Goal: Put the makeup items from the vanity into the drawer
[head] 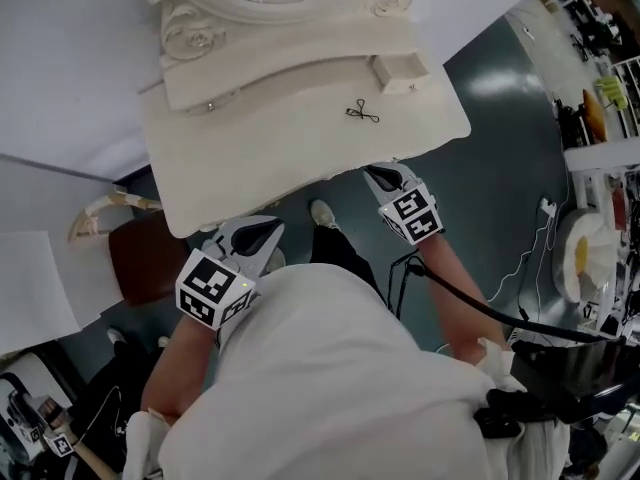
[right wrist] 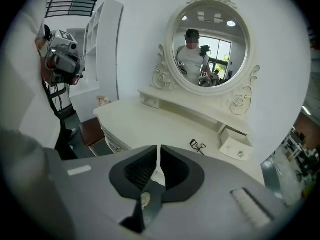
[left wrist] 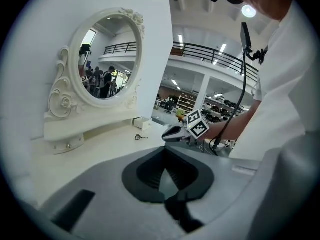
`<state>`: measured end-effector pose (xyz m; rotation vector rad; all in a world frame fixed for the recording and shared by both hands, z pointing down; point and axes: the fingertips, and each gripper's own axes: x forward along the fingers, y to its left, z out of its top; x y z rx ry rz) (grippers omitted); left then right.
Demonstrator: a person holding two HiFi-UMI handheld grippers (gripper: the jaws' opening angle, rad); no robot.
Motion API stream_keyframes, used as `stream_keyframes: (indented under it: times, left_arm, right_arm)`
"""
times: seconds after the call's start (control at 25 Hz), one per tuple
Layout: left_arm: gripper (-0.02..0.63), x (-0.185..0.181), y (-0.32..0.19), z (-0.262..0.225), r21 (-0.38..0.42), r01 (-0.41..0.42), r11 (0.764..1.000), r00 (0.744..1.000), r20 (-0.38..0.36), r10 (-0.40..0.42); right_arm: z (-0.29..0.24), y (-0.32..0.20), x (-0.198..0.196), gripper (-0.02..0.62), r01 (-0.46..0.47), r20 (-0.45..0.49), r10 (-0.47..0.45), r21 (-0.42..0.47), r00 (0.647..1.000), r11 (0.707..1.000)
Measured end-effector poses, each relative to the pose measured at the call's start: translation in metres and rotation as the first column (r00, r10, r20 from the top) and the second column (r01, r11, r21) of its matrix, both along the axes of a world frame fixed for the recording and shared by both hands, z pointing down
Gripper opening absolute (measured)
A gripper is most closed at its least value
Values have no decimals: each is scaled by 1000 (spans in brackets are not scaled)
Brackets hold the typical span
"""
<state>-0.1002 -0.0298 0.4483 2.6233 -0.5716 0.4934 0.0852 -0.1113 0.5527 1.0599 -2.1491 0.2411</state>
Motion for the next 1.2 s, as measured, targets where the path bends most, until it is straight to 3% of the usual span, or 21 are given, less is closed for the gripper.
stream_keyframes:
  times: [0.32,0.56,1.2]
  left_arm:
    - [3,46,-69,-16,-6,186,982,982,9,-186]
    - [3,81,-106,-21,-19,255,967,965,61,-253]
    - [3,119,-152,-20,-7,354,935,930,109,-351]
  right_arm:
    - [40,-106,48,57,113,-82,-113,-11,990,994]
    - [69,-161,59,83,201,-125,-202,-20,972,979]
    - [103,-196,65,21,335,-144,-337,-39,930,941]
